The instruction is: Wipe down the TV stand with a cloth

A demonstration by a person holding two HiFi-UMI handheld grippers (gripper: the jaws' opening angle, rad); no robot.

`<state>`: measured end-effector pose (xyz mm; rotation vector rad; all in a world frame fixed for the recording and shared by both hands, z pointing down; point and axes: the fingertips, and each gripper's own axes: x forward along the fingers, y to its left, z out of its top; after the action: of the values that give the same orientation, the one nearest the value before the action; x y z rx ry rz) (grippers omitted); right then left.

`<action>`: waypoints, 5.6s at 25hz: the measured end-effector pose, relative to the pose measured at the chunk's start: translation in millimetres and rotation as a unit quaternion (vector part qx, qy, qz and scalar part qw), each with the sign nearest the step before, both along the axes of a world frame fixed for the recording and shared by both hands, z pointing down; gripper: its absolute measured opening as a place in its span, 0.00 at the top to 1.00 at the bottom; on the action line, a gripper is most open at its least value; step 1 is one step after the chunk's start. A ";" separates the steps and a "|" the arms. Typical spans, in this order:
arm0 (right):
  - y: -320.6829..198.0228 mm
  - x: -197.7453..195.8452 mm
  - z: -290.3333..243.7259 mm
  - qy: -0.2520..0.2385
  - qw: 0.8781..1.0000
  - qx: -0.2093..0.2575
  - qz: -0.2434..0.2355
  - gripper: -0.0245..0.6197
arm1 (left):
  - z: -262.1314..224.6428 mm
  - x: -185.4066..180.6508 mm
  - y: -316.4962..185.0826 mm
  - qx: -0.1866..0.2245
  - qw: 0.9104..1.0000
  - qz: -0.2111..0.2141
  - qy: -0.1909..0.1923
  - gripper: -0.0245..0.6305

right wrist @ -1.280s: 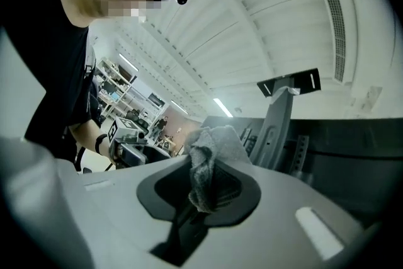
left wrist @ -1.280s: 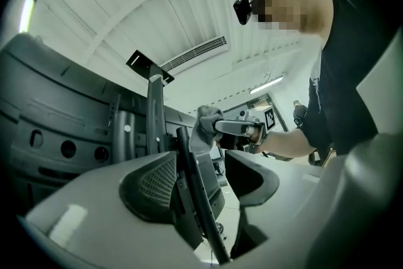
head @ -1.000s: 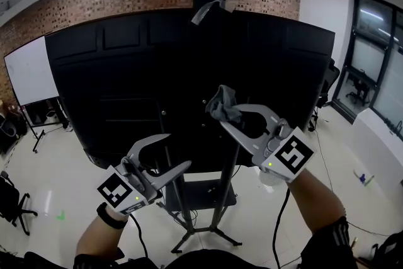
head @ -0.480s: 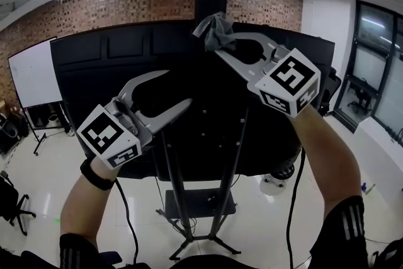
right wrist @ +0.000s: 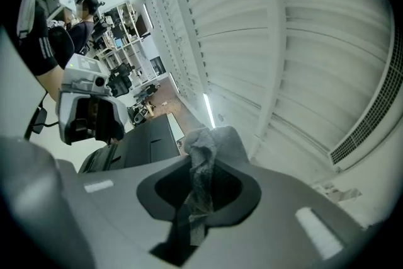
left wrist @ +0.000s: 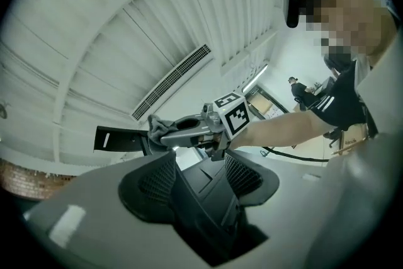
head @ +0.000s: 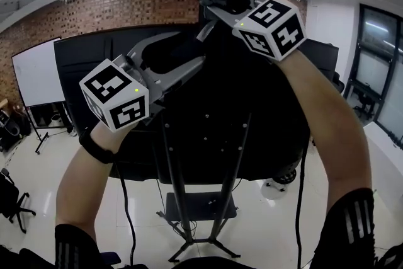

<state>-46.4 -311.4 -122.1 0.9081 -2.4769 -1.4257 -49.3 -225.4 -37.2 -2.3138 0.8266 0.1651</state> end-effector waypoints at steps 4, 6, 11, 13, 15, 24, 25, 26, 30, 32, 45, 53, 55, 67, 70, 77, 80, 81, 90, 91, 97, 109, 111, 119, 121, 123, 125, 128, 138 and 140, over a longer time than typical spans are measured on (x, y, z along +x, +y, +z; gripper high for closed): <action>-21.3 -1.3 -2.2 0.003 1.000 -0.003 0.030 0.88 | 4.5 7.6 -1.3 0.001 1.000 0.002 -0.003 0.56; -25.7 -1.3 1.5 0.001 0.999 -0.007 0.033 0.88 | 13.2 9.6 -0.6 -0.003 1.000 0.005 -0.003 0.56; -25.1 -2.6 14.3 0.028 0.999 -0.002 0.042 0.88 | 27.2 10.7 -6.6 -0.031 0.999 0.008 -0.003 0.55; -25.3 -1.5 23.5 0.039 0.998 -0.003 0.047 0.89 | 32.5 8.8 -10.1 -0.042 0.999 0.011 0.003 0.55; -24.6 -1.5 37.2 0.047 0.998 -0.004 0.048 0.89 | 40.4 7.4 -10.9 -0.050 0.999 0.013 0.010 0.55; -21.9 -3.0 110.1 0.113 0.989 0.028 0.094 0.89 | 86.3 8.6 -13.5 -0.078 0.997 0.017 0.018 0.55; -22.6 -2.4 116.9 0.124 0.986 0.037 0.102 0.89 | 90.8 8.2 -13.5 -0.081 0.996 0.017 0.019 0.55; -22.8 -2.9 124.9 0.136 0.984 0.038 0.104 0.89 | 94.9 7.7 -13.5 -0.083 0.996 0.017 0.020 0.55; -21.4 -10.0 156.3 0.168 0.982 0.005 0.090 0.89 | 109.0 3.8 -13.7 -0.096 0.995 0.018 0.028 0.55; -21.1 -12.0 167.0 0.167 0.982 -0.018 0.086 0.89 | 116.1 1.8 -13.7 -0.102 0.994 0.018 0.030 0.55; -24.9 -17.6 264.9 0.234 0.961 -0.091 0.111 0.89 | 178.1 -16.0 -12.1 -0.142 0.989 0.009 0.046 0.55; -28.0 -16.8 309.0 0.312 0.934 0.013 0.172 0.89 | 229.2 -18.7 -13.9 -0.144 0.989 -0.016 0.018 0.55; -29.2 -17.5 313.2 0.328 0.926 0.032 0.184 0.89 | 238.4 -19.7 -11.9 -0.148 0.989 -0.016 0.016 0.55; -26.9 -20.4 395.5 0.378 0.899 0.004 0.220 0.89 | 286.2 -26.2 -12.5 -0.191 0.981 -0.006 0.032 0.55; -29.5 -23.0 420.8 0.377 0.901 -0.008 0.215 0.89 | 302.9 -26.9 -14.9 -0.206 0.978 -0.001 0.038 0.55; -33.6 -19.4 477.6 0.396 0.889 -0.029 0.227 0.89 | 332.9 -29.2 -15.0 -0.233 0.972 -0.001 0.041 0.55; -33.5 -18.3 499.3 0.403 0.885 -0.043 0.228 0.89 | 343.4 -29.0 -12.5 -0.244 0.969 0.001 0.044 0.55; -33.4 -18.0 506.7 0.405 0.884 -0.048 0.229 0.89 | 347.1 -29.2 -11.7 -0.248 0.968 0.001 0.046 0.55; -34.1 -17.6 550.9 0.400 0.884 -0.093 0.223 0.89 | 374.4 -29.5 -13.2 -0.274 0.960 -0.007 0.051 0.55; -33.7 -17.2 553.5 0.399 0.885 -0.096 0.222 0.89 | 377.0 -29.2 -13.7 -0.276 0.960 -0.008 0.052 0.55; -5.5 -15.2 516.1 0.286 0.932 -0.145 0.171 0.89 | 375.2 -24.8 -10.8 -0.274 0.960 -0.008 0.055 0.55; 40.0 74.0 368.9 0.030 0.982 -0.141 0.125 0.89 | 314.8 29.1 9.8 -0.216 0.974 0.030 0.060 0.56; 39.2 92.5 352.4 0.007 0.983 -0.132 0.127 0.89 | 310.0 40.2 9.6 -0.211 0.975 0.036 0.057 0.56; -12.5 140.1 329.5 -0.057 0.974 -0.182 0.123 0.89 | 291.8 80.0 -1.8 -0.200 0.977 0.047 0.065 0.56; -28.0 141.0 329.2 -0.060 0.972 -0.194 0.116 0.89 | 290.8 90.3 -4.2 -0.200 0.976 0.048 0.064 0.56; -41.2 140.2 329.7 -0.060 0.971 -0.202 0.111 0.89 | 291.2 98.5 -6.2 -0.201 0.977 0.047 0.062 0.56; -51.4 140.2 330.3 -0.059 0.971 -0.206 0.109 0.89 | 291.9 103.5 -8.7 -0.201 0.977 0.045 0.061 0.56; -57.5 143.7 330.3 -0.061 0.972 -0.204 0.102 0.89 | 295.4 107.4 -14.9 -0.206 0.976 0.038 0.060 0.56; -74.1 228.2 331.8 -0.098 0.962 -0.199 0.157 0.89 | 305.1 138.2 -26.8 -0.218 0.973 0.050 0.058 0.56; -80.0 250.0 332.7 -0.108 0.959 -0.199 0.170 0.89 | 307.6 148.2 -27.5 -0.221 0.972 0.058 0.055 0.56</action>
<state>203.6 -391.4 210.7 1.3633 -2.4560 -0.7180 98.9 -253.0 270.4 -2.7954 0.8494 0.1759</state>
